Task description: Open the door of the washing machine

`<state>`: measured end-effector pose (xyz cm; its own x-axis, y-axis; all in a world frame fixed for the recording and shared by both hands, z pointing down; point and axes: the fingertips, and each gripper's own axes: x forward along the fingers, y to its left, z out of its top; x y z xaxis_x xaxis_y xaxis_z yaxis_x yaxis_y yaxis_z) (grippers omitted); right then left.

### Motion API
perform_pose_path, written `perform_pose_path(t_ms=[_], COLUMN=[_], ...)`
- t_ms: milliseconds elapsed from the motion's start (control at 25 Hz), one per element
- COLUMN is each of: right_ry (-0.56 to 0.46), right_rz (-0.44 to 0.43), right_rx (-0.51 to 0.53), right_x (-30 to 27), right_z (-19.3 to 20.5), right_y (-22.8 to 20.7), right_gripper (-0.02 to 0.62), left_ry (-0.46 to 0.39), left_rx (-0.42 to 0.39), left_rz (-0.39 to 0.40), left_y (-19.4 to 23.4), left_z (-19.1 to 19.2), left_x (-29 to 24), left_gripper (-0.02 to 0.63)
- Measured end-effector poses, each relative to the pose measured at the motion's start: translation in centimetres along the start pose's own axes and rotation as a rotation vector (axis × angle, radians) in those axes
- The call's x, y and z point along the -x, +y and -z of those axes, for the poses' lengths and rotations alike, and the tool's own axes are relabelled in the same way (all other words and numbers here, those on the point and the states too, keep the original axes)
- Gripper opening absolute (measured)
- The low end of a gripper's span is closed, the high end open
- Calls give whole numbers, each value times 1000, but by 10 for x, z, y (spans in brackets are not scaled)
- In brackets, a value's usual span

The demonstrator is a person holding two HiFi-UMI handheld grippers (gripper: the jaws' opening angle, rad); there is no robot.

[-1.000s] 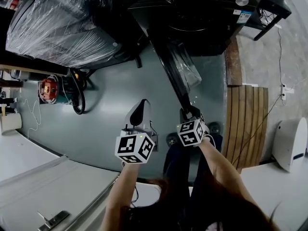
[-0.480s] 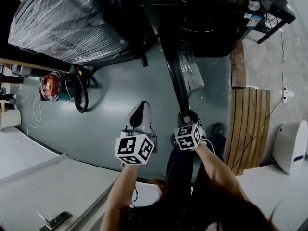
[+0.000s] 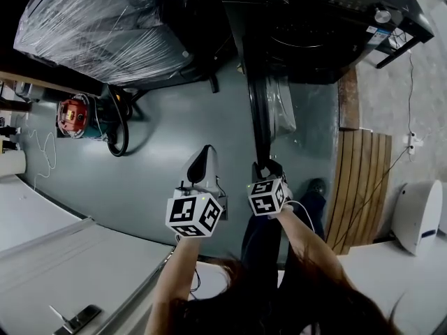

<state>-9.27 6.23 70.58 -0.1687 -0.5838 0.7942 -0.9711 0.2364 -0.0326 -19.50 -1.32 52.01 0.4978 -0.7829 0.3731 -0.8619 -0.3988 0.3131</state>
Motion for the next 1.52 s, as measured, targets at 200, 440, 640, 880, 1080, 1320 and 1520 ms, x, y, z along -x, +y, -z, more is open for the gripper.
perform_pose_path(t_ms=[200, 440, 640, 880, 1080, 1320, 1520], right_ry=[36, 58, 68, 58, 52, 72, 71], right_rz=[3, 4, -32, -4, -32, -67, -113], right_rx=[1, -3, 8, -25, -29, -33, -23], right_x=[-5, -9, -15, -20, -26, -31, -36], right_z=[-4, -7, -15, -22, -28, -32, -40], right_y=[14, 25, 41, 55, 67, 78, 90], right_gripper=[94, 95, 101, 101, 103, 105, 106], left_ry=[-4, 5, -8, -21, -32, -53, -74], left_rx=[24, 41, 57, 70, 81, 102, 109], left_rz=[-8, -10, -40, -90, -161, -234, -280], left_y=[17, 32, 44, 60, 78, 94, 102], left_z=[0, 0, -5, -9, -9, -18, -24], left_x=[9, 11, 14, 26, 36, 45, 45], left_gripper=[14, 14, 14, 14, 14, 14, 14])
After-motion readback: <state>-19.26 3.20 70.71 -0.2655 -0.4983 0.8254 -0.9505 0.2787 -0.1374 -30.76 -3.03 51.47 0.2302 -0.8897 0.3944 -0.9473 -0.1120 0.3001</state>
